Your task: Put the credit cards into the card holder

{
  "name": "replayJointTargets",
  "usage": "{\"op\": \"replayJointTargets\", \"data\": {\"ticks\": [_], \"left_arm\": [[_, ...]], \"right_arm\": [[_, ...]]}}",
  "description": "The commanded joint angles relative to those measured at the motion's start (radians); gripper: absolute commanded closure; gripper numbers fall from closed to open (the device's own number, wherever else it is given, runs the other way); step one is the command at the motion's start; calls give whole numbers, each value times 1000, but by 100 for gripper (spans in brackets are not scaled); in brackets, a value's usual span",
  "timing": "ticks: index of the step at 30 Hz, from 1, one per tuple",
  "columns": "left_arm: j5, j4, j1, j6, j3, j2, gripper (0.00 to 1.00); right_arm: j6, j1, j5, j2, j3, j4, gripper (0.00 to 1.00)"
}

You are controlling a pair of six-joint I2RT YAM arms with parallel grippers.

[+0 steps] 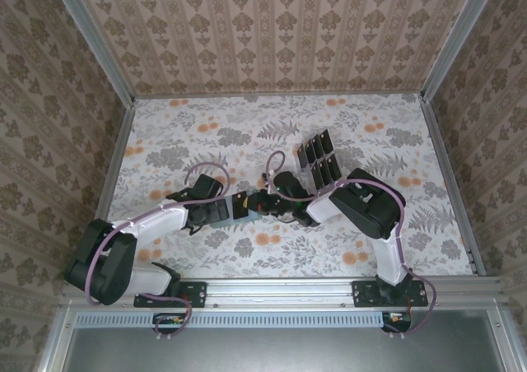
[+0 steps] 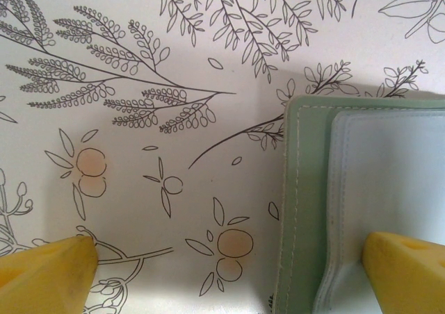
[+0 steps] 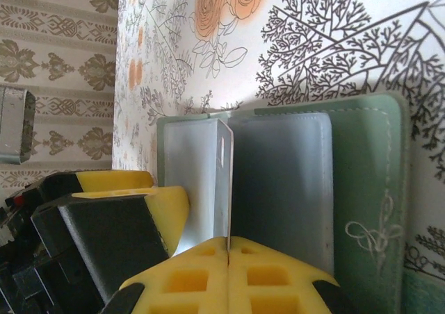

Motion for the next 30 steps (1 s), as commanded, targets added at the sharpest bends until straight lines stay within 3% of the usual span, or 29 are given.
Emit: {"op": "replayJointTargets", "data": {"ticks": [1,30], "left_arm": [[-24,-70,9,-7,-25,6,0],[-26,-71,9,-6,-24,6,0]], "right_arm": [[9,-4,-4,10,-24,21,100],[79,13,-30,67,-23,126,100]]}}
